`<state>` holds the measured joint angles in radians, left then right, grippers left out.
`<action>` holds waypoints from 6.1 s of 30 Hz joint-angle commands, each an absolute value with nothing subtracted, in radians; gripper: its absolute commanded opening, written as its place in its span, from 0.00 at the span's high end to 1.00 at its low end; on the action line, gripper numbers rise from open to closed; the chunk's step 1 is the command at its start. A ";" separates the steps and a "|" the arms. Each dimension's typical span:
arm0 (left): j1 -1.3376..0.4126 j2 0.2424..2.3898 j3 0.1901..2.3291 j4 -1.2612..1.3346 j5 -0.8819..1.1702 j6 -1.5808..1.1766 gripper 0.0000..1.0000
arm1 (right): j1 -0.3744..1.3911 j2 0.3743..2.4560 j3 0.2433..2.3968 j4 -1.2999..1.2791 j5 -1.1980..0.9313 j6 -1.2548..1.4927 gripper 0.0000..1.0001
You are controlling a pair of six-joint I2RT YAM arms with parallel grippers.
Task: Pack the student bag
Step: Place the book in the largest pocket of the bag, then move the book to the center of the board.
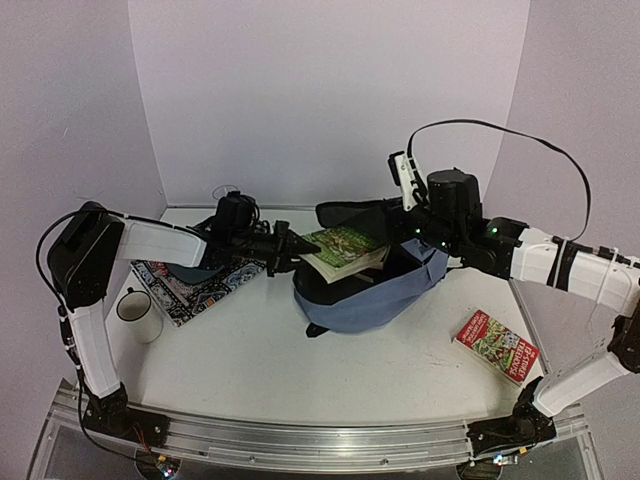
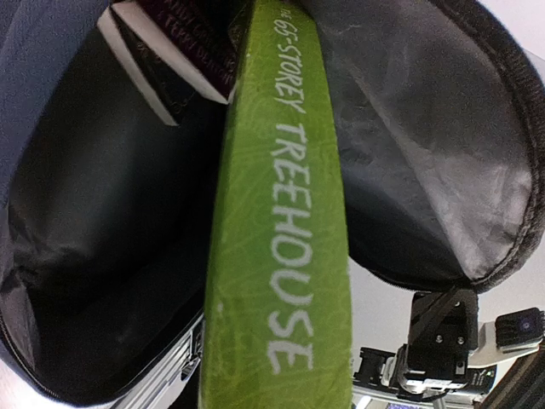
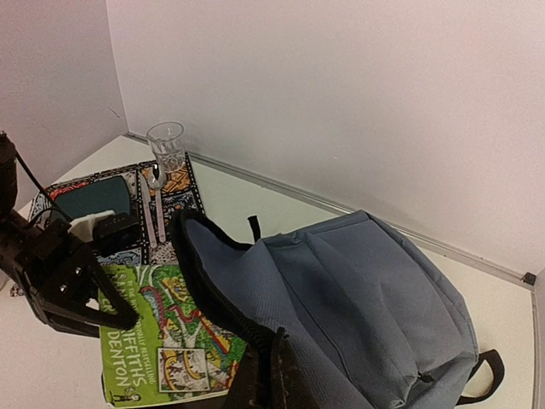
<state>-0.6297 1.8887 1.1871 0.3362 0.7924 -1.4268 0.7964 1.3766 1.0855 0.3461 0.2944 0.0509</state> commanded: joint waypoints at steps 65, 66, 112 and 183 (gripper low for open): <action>-0.727 2.179 1.415 0.494 0.167 -1.093 0.26 | 0.840 1.414 1.113 0.379 0.074 0.094 1.00; -0.727 2.170 1.406 0.487 0.165 -1.091 0.27 | 0.840 1.414 1.112 0.378 0.074 0.095 1.00; -0.731 1.607 1.049 0.113 0.021 -0.739 0.12 | 0.643 1.716 1.235 0.101 0.083 0.433 0.97; -0.545 1.097 0.878 -0.208 -0.337 -0.264 0.01 | 0.713 1.774 1.015 -0.414 -0.315 0.929 0.02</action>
<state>-0.5407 1.1244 0.8745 -0.2359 -0.3161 -0.2761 0.5644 1.7137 0.9598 -0.4867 -0.0092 0.8908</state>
